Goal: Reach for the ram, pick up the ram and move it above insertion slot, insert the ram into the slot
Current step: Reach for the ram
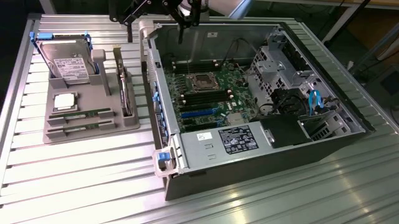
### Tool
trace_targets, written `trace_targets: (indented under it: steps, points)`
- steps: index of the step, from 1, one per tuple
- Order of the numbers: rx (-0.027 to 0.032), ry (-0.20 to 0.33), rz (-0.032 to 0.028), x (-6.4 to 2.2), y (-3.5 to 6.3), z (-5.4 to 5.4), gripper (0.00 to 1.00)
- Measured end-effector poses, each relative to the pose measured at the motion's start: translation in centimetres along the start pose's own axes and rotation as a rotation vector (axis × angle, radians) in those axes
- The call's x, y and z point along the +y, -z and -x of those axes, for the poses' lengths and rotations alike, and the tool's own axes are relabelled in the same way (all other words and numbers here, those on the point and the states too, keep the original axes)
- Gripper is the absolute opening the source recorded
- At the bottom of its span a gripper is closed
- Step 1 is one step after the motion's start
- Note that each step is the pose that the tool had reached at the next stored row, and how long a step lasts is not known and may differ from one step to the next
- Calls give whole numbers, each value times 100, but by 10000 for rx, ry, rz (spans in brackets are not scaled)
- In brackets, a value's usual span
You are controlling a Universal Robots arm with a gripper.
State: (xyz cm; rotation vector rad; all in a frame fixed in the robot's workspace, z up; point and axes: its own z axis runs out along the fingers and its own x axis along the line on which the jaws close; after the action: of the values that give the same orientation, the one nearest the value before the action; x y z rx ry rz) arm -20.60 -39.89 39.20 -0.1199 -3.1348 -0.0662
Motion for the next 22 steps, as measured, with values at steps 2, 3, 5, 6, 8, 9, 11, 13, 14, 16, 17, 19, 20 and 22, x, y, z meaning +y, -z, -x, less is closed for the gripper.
trace_targets:
  steps: [2, 3, 5, 6, 8, 9, 11, 13, 14, 16, 17, 19, 20, 22]
  points:
    - [20, 0, -1, -9, -1, -110, 99]
    - [26, -1, -1, -15, -1, -192, 99]
    - [33, 0, -2, -26, -2, -333, 99]
    - [37, -2, -2, -33, -2, -434, 99]
    - [49, -2, -3, -46, -3, -597, 99]
    - [60, -3, -4, -54, -4, -696, 99]
    - [78, -2, -5, -63, -7, -823, 99]
    - [109, -3, -8, -78, -10, -1016, 99]
    - [121, -5, -8, -83, -11, -1077, 99]
    - [144, -6, -11, -91, -12, -1183, 99]
    - [154, -6, -11, -96, -13, -1242, 99]
    - [182, -8, -14, -107, -15, -1396, 99]
    - [195, -8, -14, -111, -16, -1447, 99]
    - [240, -9, -18, -123, -18, -1592, 99]
